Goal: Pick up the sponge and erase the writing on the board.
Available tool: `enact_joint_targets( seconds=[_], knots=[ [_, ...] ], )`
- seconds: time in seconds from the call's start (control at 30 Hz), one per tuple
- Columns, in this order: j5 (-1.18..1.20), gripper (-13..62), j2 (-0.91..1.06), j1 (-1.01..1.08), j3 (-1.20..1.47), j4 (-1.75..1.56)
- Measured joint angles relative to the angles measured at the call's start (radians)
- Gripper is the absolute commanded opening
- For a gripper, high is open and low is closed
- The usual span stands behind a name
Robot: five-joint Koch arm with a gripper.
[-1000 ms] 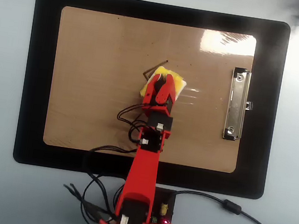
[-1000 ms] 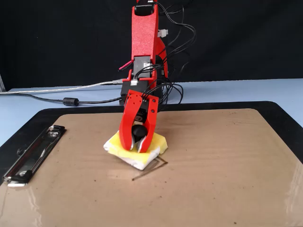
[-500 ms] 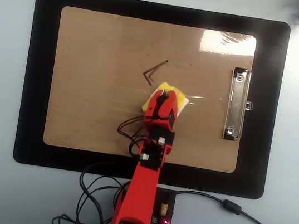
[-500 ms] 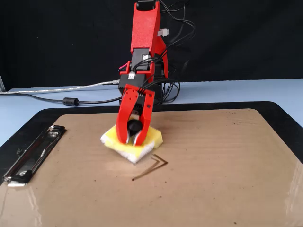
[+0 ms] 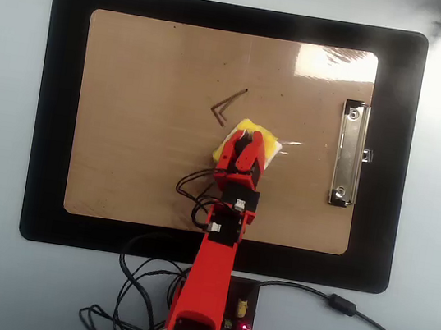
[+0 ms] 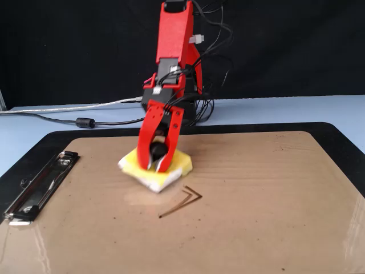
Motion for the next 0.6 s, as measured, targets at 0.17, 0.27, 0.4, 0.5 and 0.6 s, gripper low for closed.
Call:
enact_joint_targets(
  seconds=[0.17, 0.27, 0.4, 0.5, 0.6],
  knots=[
    [-0.025, -8.0, -0.457, -0.029, -0.442, -0.066],
    [-0.051, -8.0, -0.451, -0.029, -0.407, -0.086],
    [-0.207, -8.0, -0.296, -0.061, -0.192, -0.092],
    [-0.276, -8.0, -0.433, -0.074, -0.354, -0.089],
    [-0.287, -8.0, -0.563, -0.097, -0.474, -0.094]
  ],
)
